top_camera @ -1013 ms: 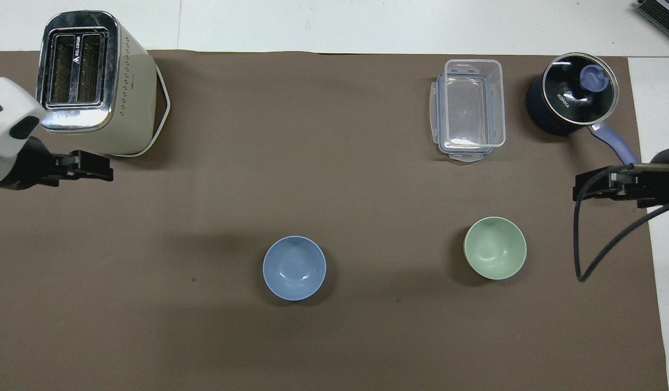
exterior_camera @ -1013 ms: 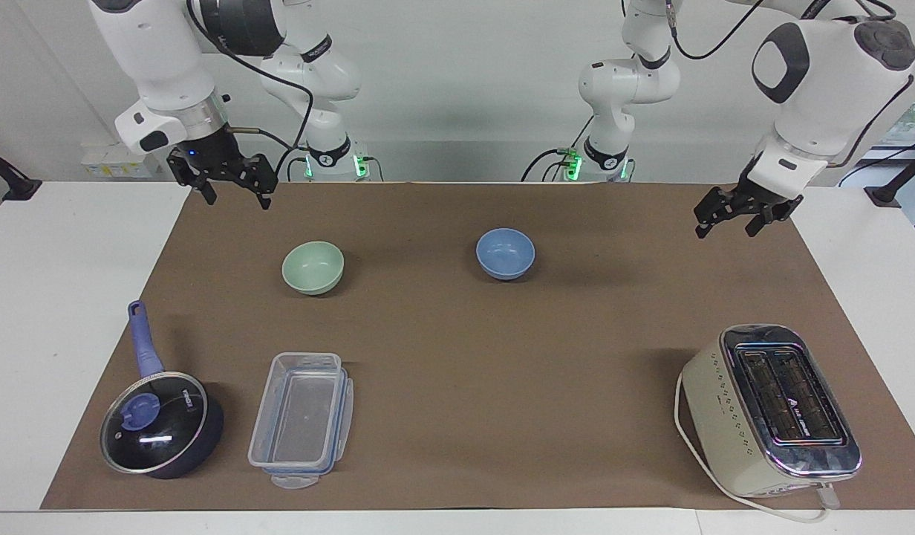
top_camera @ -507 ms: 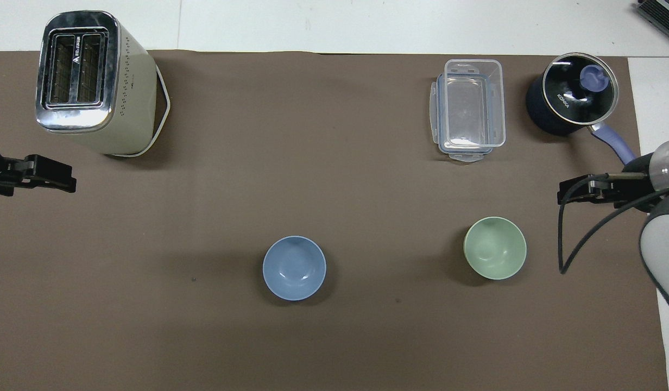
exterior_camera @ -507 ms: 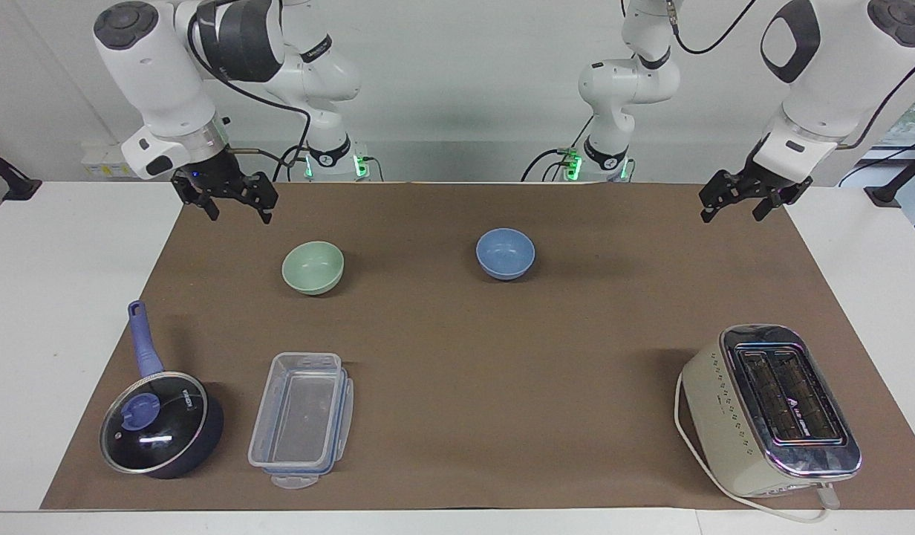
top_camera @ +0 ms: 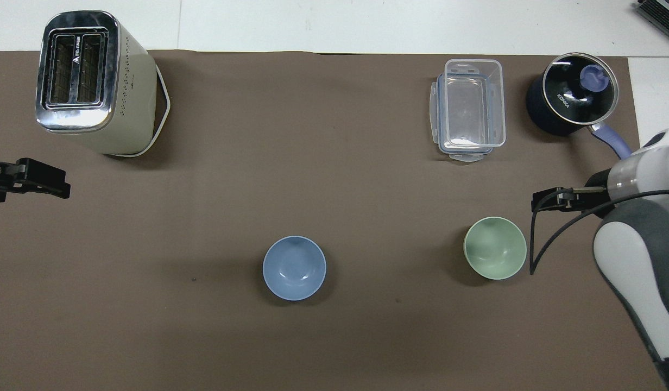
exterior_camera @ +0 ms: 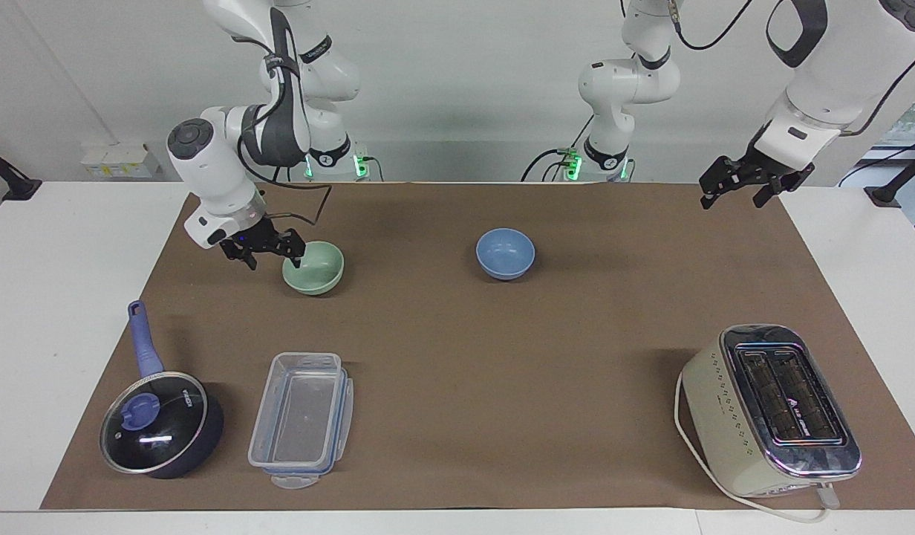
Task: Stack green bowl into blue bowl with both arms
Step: 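Reach the right gripper to the rim of the green bowl, then grip the green bowl rim with the right gripper and lift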
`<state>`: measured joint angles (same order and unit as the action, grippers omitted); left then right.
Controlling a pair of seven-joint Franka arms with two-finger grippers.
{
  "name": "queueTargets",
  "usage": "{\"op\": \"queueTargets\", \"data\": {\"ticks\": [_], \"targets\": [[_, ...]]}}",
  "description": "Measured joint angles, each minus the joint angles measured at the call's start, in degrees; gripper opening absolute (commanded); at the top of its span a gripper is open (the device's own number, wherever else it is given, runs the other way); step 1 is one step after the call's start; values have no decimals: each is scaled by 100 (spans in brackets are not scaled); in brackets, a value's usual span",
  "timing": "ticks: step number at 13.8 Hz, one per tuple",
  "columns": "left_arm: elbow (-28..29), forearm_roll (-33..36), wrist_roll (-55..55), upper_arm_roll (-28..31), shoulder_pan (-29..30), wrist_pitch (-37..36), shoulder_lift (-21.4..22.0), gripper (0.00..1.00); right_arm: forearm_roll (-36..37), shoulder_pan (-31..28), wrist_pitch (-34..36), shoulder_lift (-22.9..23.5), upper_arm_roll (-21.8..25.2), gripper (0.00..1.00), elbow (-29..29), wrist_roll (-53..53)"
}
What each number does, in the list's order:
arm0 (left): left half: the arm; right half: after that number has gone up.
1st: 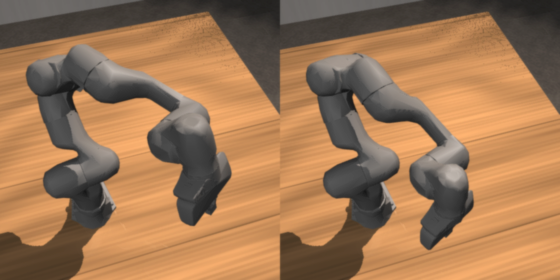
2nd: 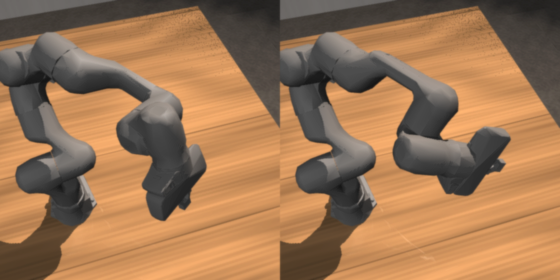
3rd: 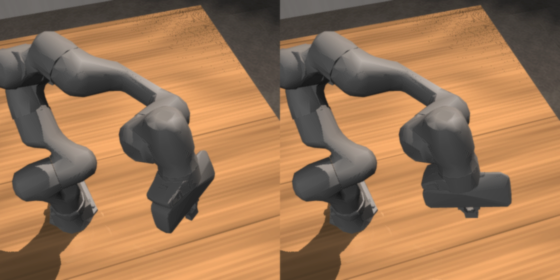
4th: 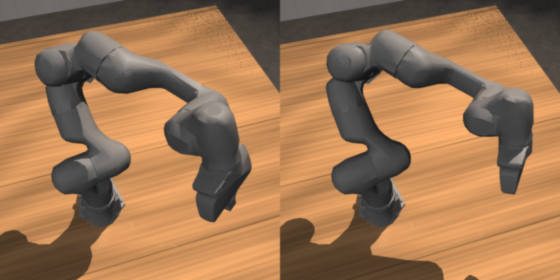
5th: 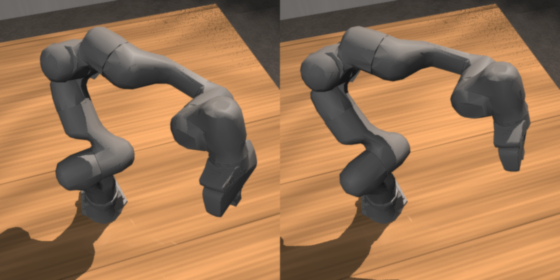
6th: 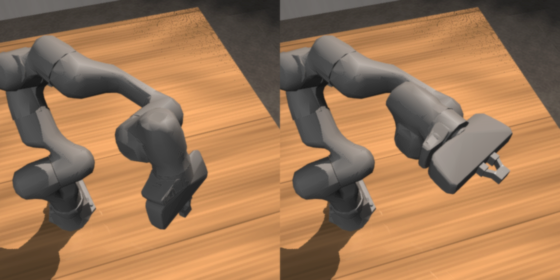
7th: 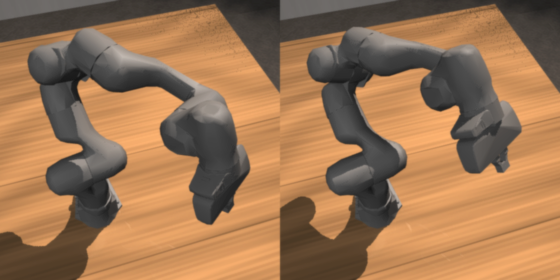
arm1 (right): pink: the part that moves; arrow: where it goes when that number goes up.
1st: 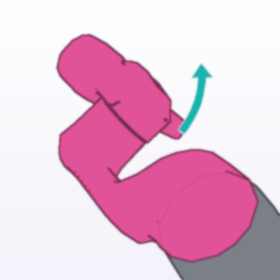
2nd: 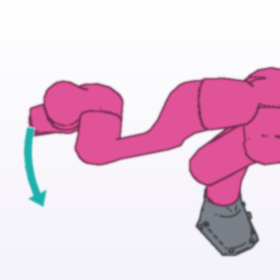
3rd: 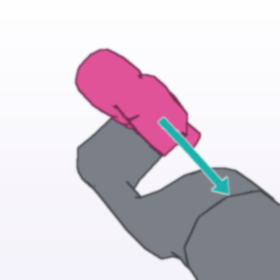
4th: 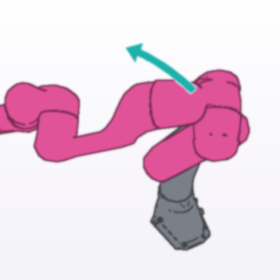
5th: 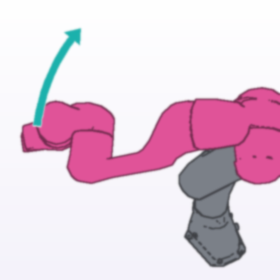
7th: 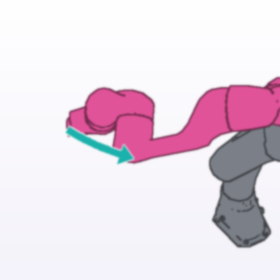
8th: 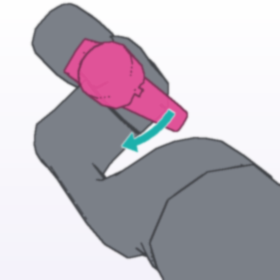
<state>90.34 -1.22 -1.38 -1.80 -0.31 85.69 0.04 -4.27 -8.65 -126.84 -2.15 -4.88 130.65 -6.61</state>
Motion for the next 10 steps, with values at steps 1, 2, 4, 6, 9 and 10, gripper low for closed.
{"op": "queueTargets", "data": {"ticks": [1, 2, 4, 6, 9, 10], "targets": [[0, 0, 0, 1, 0, -1, 0, 100, -52, -35, -134, 55, 4, 100, 99, -73], [0, 0, 0, 0, 0, -1, 0, 100, -141, -50, -207, 112, 4, 100, 176, -99], [0, 0, 0, -1, 0, -2, 0, 100, -279, -50, -251, 250, 1, 100, 246, -145], [0, 0, 0, 1, 0, -2, -1, 100, -377, -50, -254, 359, 1, 100, 267, -177], [0, 0, 0, 2, 0, -2, -1, 100, -449, -61, -254, 427, 2, 97, 284, -252], [0, 0, 0, 2, 0, -3, -1, 100, -457, -66, -255, 427, 2, 95, 285, -287]]}}
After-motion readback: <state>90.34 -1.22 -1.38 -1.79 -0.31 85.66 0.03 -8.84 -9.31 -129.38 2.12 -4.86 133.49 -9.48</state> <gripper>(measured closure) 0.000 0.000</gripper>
